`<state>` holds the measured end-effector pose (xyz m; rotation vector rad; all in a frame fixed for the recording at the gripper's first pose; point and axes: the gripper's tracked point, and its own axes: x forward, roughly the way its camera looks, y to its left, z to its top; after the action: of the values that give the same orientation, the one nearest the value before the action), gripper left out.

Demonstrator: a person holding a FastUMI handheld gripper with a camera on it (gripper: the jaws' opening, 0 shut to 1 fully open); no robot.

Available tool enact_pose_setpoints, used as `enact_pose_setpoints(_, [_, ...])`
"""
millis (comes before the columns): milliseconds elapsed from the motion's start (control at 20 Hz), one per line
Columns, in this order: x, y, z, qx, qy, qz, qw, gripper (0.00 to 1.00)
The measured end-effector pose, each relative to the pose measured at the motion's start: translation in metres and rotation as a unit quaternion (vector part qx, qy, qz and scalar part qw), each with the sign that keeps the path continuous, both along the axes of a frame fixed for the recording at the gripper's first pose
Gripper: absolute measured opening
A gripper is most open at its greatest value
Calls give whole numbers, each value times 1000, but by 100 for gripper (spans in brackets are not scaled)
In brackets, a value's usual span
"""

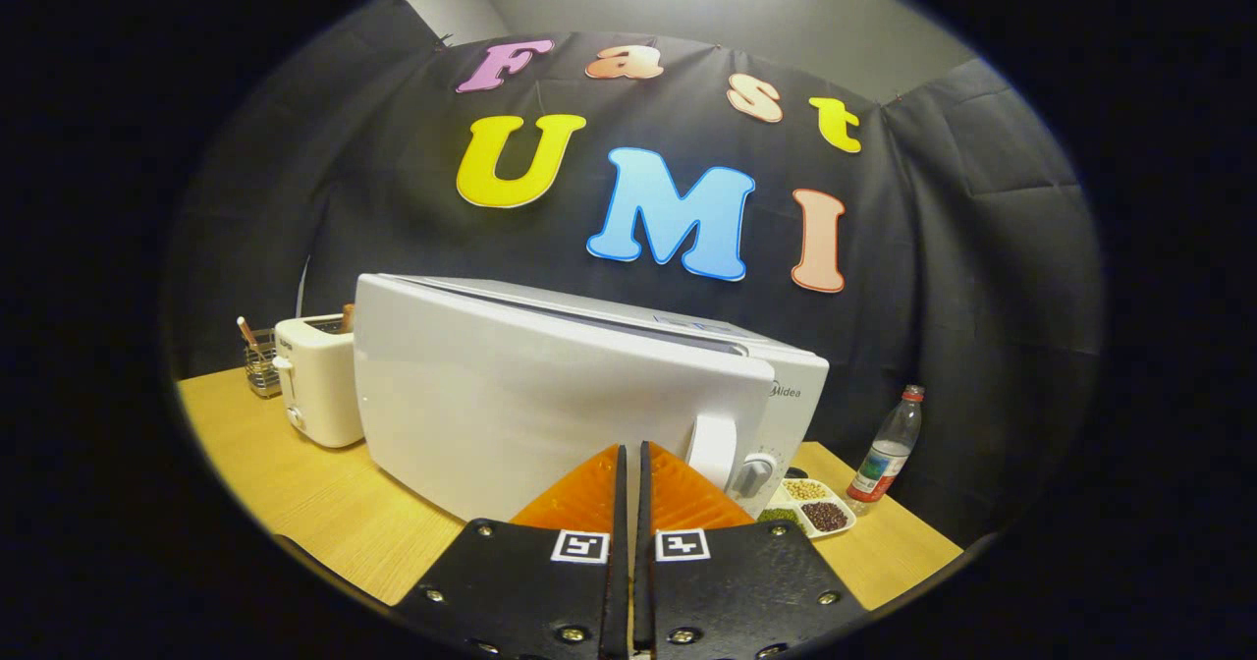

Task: Open the microwave, put the food inside, and close the microwave door.

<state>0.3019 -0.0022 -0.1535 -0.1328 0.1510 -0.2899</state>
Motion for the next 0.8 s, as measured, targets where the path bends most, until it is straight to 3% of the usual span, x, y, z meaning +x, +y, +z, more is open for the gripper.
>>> enact_pose_setpoints(350, [44, -18, -19, 4, 11, -27, 1000, 3])
enact_pose_setpoints(550, [50, -15, -16, -4, -4, -31, 1000, 9])
enact_pose_setpoints(600, [50, -22, -26, 11, 18, -40, 999, 9])
enact_pose_setpoints(650, [52, -21, -20, 24, -5, -43, 999, 8])
enact_pose_setpoints(800, [50, -19, -22, 12, 3, -36, 999, 6])
